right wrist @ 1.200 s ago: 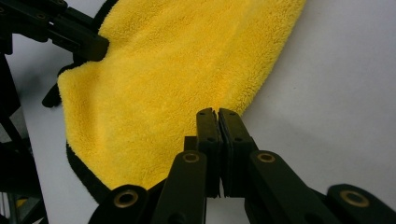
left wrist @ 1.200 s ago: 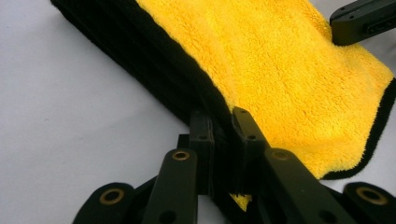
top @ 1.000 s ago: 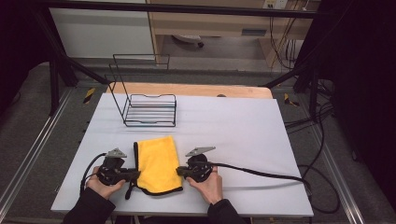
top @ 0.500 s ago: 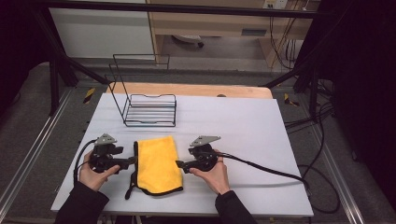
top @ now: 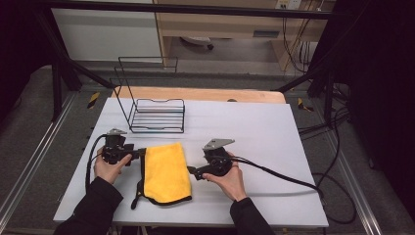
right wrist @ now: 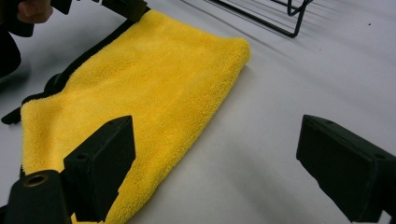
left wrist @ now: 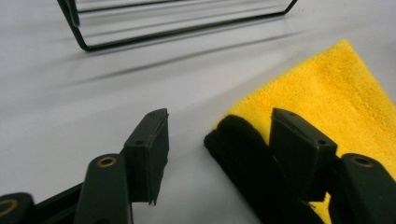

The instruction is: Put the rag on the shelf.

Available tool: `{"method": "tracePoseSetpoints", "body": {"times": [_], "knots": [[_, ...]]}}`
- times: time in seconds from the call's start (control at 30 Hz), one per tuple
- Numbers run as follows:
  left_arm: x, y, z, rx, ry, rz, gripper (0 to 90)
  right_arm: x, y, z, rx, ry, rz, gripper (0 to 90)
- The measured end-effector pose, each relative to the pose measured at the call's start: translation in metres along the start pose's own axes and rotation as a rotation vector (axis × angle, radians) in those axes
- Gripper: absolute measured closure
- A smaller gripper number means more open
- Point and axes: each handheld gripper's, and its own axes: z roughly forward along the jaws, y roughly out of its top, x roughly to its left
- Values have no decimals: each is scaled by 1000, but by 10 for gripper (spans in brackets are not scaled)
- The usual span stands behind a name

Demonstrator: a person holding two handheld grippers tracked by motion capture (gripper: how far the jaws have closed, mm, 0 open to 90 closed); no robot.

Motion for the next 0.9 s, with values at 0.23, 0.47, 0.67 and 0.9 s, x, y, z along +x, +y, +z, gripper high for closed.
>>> {"method": "tracePoseSetpoints", "body": {"times": [0.23,0.47,0.67,0.9], "knots": [[-1,-5,13,32,-11,16,449,-2,-1,1,-3,3,13,125],[-1,-5,18,24,-15,20,514,-3,0,4,-5,10,27,136],[-3,-5,20,21,-35,13,619,-8,4,7,-24,23,45,166],[-3,-5,20,26,-60,8,713,-16,14,17,-64,15,84,247]]}}
